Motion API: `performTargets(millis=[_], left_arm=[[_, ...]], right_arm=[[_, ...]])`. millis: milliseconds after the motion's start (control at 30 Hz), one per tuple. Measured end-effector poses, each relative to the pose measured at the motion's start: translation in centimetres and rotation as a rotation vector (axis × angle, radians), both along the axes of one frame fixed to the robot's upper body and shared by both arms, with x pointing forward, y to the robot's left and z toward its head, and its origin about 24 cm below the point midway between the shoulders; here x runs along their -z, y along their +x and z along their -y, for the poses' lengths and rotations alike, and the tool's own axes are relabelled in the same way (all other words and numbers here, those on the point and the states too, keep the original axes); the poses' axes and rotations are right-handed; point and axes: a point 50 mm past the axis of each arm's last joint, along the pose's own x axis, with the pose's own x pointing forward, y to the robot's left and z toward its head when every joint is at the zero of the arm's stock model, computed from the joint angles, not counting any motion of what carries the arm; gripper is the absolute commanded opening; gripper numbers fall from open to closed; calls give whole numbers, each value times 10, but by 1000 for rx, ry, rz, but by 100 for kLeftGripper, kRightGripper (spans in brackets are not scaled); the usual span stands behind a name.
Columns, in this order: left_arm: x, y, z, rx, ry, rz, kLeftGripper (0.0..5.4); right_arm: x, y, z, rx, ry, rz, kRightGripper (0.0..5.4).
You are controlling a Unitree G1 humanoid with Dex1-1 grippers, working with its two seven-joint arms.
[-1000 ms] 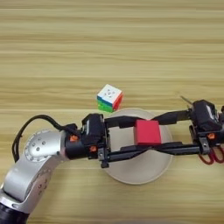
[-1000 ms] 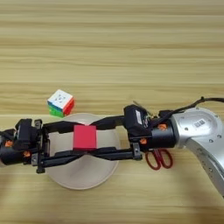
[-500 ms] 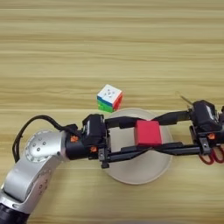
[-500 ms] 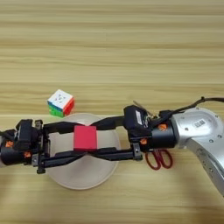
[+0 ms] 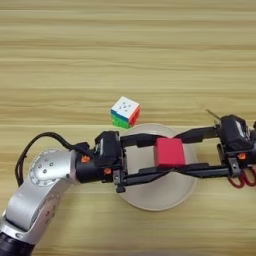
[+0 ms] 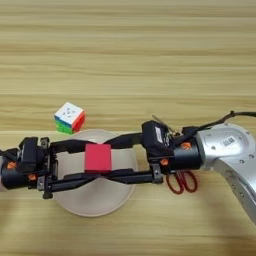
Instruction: Move the objects on the table
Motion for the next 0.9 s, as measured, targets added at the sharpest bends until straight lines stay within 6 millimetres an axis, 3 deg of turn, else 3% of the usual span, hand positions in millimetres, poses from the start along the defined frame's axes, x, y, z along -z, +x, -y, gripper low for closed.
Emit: performTargets(millis=[667, 900], left_arm=[[4, 2, -1, -20, 9, -11, 227], [15, 7, -4, -59, 44, -34, 227]], right_arm=[[0, 0, 0, 1, 4, -3, 538], [-6, 2, 6, 32, 30, 18, 540]])
